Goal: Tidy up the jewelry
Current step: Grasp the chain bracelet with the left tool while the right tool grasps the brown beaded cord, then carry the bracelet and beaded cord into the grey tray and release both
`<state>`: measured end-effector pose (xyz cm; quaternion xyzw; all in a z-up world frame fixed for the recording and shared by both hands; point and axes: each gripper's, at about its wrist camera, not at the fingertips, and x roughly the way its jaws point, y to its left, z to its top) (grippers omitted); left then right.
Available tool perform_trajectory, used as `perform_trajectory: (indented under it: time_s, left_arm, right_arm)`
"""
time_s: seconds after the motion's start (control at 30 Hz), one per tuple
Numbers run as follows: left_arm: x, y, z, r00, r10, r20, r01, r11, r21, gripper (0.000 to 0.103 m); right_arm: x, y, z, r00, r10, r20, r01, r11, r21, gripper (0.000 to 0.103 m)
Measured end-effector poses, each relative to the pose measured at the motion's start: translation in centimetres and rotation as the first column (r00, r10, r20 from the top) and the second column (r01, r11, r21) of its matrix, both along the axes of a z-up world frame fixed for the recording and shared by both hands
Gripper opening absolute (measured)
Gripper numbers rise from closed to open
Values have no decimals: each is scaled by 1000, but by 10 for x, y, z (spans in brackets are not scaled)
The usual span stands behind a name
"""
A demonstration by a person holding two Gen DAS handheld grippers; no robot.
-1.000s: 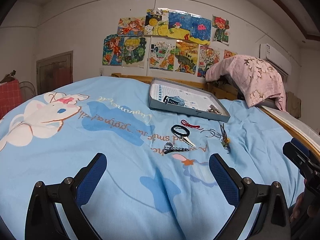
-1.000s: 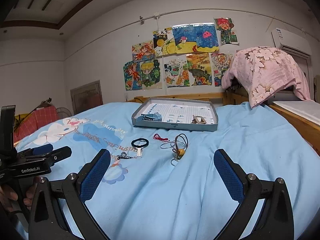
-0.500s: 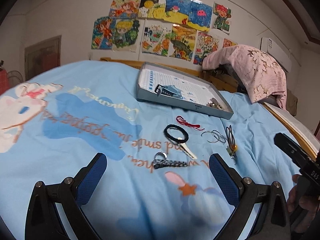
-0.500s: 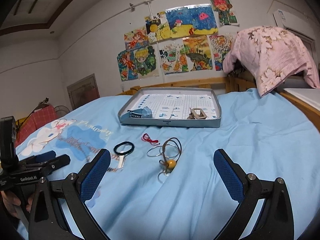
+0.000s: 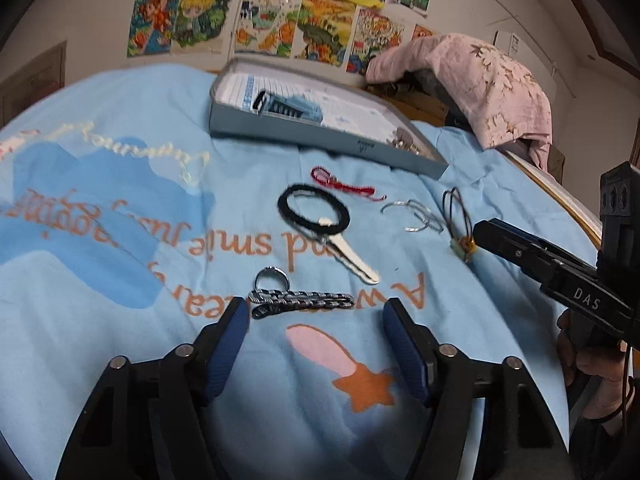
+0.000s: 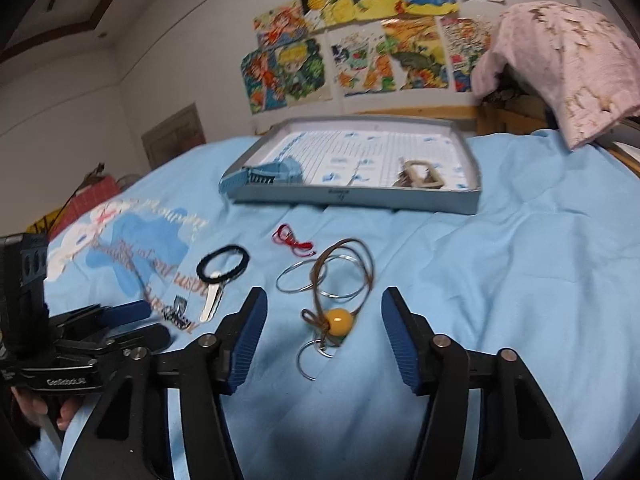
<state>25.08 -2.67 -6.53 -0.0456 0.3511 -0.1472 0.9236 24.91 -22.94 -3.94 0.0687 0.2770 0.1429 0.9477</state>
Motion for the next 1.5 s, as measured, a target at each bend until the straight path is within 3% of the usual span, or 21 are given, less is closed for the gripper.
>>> perform_trajectory:
  time_s: [0.17,0.47,0.7,0.77,0.83,0.87,1.37,1.5]
  left_arm:
    - [7,-4,-8,1000,-18,-8,18,1000,6,64]
    - [12,-6,-15,1000,-16,-13,16,1000,5,56]
    - [11,-5,-14,1000,-15,-7,15,1000,-2,56]
    - [9,-4,-14,1000,-13,-2,13,1000,-3,56]
    - [6,-3,-13,1000,-9,10,9,1000,-6,56]
    - [4,-2,-13,1000,-7,17,7,1000,-8,56]
    - [-26,3,9,985,-3,171,12,999,-53,56]
    - [-19,1,23,986,-8,169,19,998,-61,56]
  right_arm:
    - [13,15,-13,998,33,-55,-36,998,-46,40]
    - [16,16,-25,994,10,-112,-16,999,-48,38]
    - [20,12,-27,992,-4,-129,0,999,-32,37]
    - [20,11,-27,992,-7,-129,4,1000,-26,28]
    - [20,11,-26,992,-6,-127,3,1000,-23,26]
    - [19,10,-26,992,-6,-125,3,1000,-21,22]
    - [5,11,-8,1000,10,-13,-10,1000,-26,22]
    - [-1,7,3,999,4,48,-3,1000,-21,22]
